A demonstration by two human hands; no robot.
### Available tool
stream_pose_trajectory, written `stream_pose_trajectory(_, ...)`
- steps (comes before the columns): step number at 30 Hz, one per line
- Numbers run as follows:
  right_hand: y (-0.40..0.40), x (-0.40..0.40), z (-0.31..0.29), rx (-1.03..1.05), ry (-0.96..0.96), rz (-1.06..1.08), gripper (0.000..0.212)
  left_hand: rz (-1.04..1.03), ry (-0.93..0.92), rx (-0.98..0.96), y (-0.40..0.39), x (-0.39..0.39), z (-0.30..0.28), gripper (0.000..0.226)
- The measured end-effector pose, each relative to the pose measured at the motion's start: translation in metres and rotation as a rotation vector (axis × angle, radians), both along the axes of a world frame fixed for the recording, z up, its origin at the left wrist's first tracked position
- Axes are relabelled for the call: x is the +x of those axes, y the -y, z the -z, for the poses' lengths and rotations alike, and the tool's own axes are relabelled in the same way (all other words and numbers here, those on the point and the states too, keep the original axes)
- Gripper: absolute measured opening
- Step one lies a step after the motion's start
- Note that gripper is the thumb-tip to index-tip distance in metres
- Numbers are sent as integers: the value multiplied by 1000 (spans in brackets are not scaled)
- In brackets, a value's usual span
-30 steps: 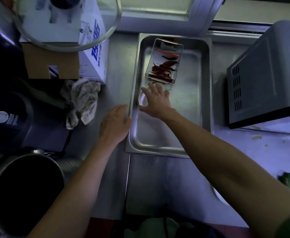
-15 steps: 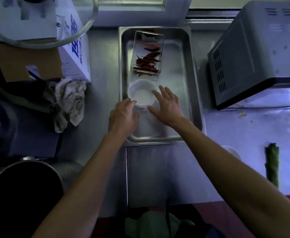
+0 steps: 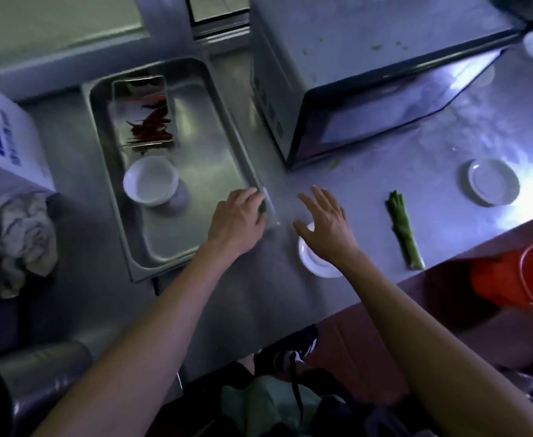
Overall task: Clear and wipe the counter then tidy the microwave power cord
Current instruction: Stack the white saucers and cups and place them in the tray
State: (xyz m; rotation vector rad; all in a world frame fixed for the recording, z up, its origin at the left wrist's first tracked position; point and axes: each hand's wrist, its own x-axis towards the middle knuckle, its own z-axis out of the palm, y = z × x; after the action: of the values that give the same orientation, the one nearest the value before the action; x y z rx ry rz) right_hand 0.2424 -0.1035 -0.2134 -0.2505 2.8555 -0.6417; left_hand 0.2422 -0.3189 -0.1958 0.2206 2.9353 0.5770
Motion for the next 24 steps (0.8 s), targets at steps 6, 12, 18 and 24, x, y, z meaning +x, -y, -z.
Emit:
stream_pose_trajectory(6, -98, 52, 6, -11, 55, 120, 62, 173, 42, -70, -92, 22, 13, 50)
stream_pose_trajectory(12, -156, 94, 25, -15, 111, 113, 63, 213, 179, -175, -150, 44, 41, 74)
stream_pose_trajectory(18, -182, 126, 35, -16, 134, 98, 60, 187, 369, -331, -185, 58, 48, 99)
stream_pose_trajectory(24, -186, 132, 44, -17, 152, 74, 59, 185, 377, -359, -197, 49, 53, 109)
